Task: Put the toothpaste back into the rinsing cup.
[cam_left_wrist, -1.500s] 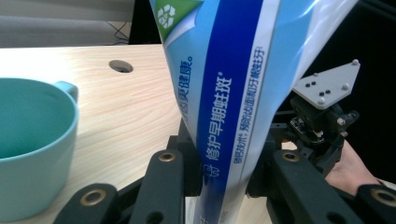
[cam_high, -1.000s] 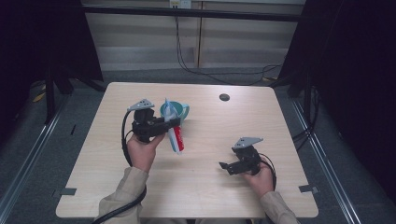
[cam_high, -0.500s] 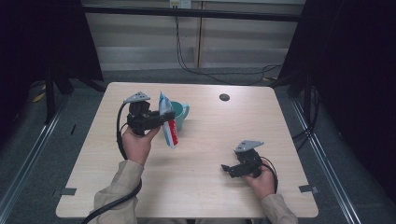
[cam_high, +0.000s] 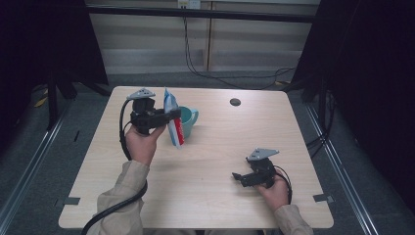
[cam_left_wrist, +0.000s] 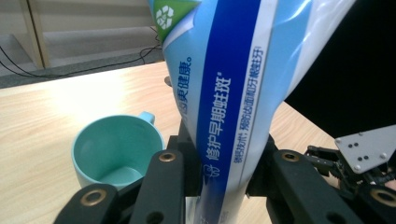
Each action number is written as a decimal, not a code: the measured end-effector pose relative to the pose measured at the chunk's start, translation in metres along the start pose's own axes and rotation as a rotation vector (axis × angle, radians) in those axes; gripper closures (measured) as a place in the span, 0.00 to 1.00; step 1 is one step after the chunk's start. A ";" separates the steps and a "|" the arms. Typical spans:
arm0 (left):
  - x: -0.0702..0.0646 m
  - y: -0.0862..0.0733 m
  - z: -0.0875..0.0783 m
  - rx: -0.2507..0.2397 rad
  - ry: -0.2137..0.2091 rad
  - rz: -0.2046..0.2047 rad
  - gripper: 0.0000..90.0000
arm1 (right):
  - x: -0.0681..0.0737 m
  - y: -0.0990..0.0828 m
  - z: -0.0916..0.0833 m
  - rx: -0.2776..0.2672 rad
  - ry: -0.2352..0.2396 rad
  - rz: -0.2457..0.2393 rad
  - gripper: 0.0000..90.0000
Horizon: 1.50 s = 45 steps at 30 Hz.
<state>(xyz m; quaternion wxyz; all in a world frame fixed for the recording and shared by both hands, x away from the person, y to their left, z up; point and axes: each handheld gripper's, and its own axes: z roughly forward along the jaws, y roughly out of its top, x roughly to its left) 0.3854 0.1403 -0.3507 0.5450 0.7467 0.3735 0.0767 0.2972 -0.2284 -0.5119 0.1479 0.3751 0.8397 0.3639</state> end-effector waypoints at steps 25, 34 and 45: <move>0.007 0.028 0.018 -0.020 0.013 -0.009 0.82 | 0.000 0.000 0.000 -0.004 -0.001 0.002 0.16; 0.011 0.036 0.019 -0.026 0.027 -0.008 0.82 | 0.000 0.000 0.000 -0.004 0.000 0.001 0.16; 0.018 0.046 0.026 -0.038 0.051 -0.013 0.82 | 0.000 0.000 0.000 -0.005 0.000 -0.002 0.16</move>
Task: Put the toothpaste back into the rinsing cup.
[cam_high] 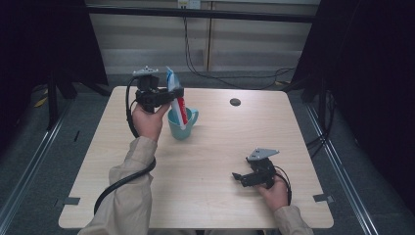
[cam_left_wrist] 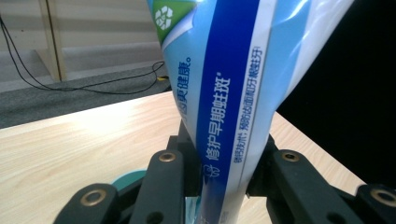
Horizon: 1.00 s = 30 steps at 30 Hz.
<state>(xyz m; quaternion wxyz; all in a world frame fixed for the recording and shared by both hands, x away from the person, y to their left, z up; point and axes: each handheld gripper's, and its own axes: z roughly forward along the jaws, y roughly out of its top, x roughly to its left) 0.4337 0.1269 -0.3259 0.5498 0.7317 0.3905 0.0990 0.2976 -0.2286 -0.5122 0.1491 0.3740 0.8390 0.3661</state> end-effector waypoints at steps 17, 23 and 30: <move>0.009 0.009 0.009 -0.017 0.032 -0.006 0.82 | 0.000 0.000 0.000 0.000 0.000 0.000 0.16; 0.014 0.011 0.013 -0.022 0.041 -0.016 0.82 | 0.000 0.000 0.000 0.000 0.000 0.002 0.16; 0.017 0.012 0.019 -0.024 0.058 -0.016 0.82 | 0.000 0.000 0.000 0.000 0.000 0.001 0.16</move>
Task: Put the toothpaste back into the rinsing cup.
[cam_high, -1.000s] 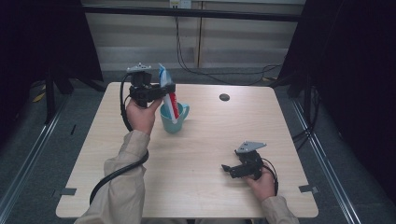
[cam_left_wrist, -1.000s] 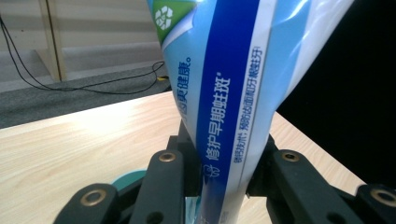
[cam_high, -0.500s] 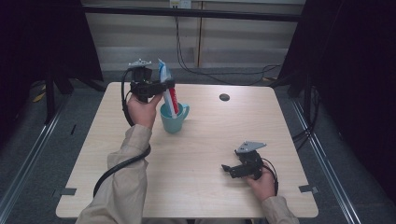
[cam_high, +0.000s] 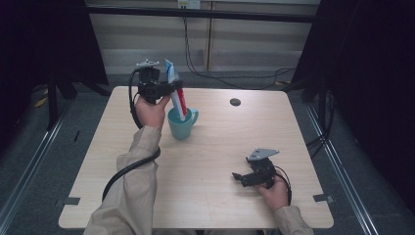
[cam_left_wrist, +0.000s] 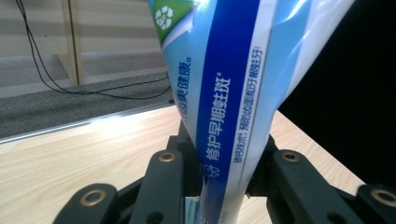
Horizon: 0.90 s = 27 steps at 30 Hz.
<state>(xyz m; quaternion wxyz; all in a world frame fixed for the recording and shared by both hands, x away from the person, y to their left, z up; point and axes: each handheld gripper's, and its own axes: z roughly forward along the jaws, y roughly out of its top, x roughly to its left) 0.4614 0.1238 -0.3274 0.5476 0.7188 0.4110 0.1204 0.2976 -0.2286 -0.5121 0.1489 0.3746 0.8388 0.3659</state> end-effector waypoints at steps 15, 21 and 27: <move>0.010 -0.014 0.014 0.032 0.042 -0.001 0.82 | 0.000 0.000 0.000 0.000 0.000 0.003 0.16; 0.013 -0.022 0.019 0.040 0.057 -0.004 0.82 | 0.000 0.000 0.000 -0.001 0.001 0.003 0.16; 0.014 -0.029 0.024 0.056 0.071 -0.003 0.81 | 0.000 0.000 0.000 -0.002 0.001 -0.001 0.16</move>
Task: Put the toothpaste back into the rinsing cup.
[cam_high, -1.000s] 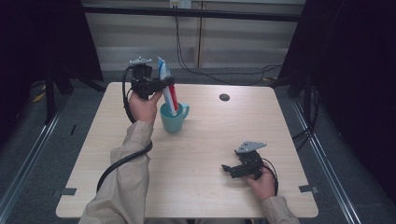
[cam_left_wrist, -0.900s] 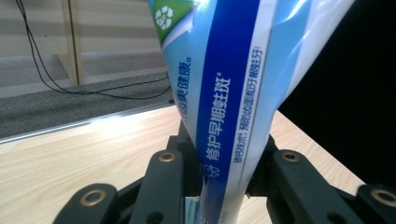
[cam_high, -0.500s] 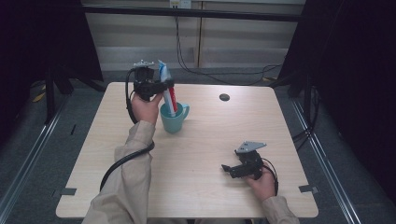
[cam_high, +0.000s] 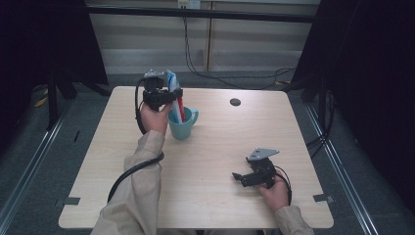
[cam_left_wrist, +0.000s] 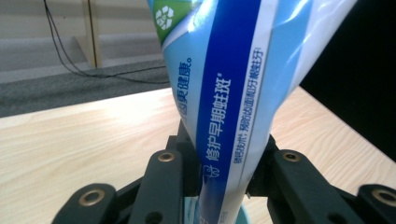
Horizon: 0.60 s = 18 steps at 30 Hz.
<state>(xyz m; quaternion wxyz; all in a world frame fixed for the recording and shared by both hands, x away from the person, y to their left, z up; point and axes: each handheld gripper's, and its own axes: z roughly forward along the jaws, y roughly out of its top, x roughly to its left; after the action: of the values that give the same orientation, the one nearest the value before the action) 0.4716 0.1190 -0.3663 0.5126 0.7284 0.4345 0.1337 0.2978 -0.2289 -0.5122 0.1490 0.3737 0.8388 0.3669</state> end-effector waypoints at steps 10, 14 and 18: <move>0.002 -0.015 0.004 0.016 0.020 -0.010 0.81 | 0.000 0.000 0.000 0.002 0.001 0.004 0.16; 0.003 -0.020 0.005 0.020 0.028 -0.018 0.81 | 0.000 0.000 0.000 0.002 0.001 0.005 0.16; 0.005 -0.026 0.006 0.025 0.031 -0.021 0.81 | 0.000 0.000 0.000 0.001 0.000 0.006 0.16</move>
<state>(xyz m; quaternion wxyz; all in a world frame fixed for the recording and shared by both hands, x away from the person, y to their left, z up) 0.4657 0.1219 -0.3923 0.4981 0.7278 0.4517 0.1343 0.2975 -0.2286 -0.5121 0.1478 0.3764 0.8378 0.3668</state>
